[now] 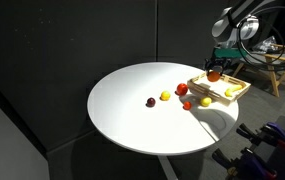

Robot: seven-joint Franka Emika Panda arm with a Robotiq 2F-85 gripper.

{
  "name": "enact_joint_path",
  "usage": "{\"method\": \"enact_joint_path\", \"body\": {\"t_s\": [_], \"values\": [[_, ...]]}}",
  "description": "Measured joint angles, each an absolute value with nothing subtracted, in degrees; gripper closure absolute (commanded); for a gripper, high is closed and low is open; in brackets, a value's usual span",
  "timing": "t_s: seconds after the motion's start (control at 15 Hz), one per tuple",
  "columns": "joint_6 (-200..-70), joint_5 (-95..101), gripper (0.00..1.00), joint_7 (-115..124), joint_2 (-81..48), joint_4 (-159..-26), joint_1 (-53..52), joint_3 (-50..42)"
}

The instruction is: Put the toy orange and lemon on the tray

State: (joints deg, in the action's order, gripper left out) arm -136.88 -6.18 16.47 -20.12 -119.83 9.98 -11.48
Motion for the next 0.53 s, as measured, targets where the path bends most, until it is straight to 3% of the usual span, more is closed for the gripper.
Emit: {"method": "enact_joint_path", "body": {"t_s": [0.27, 0.33, 0.53], "values": [[-136.87, -6.63, 0.46, 17.24, -20.93, -118.54, 10.2, -11.87], [-136.87, -6.66, 0.21, 17.42, -21.03, -118.4, 10.22, -11.91], [-136.88, -6.66, 0.21, 17.44, -21.23, -118.49, 10.17, -11.91]]}}
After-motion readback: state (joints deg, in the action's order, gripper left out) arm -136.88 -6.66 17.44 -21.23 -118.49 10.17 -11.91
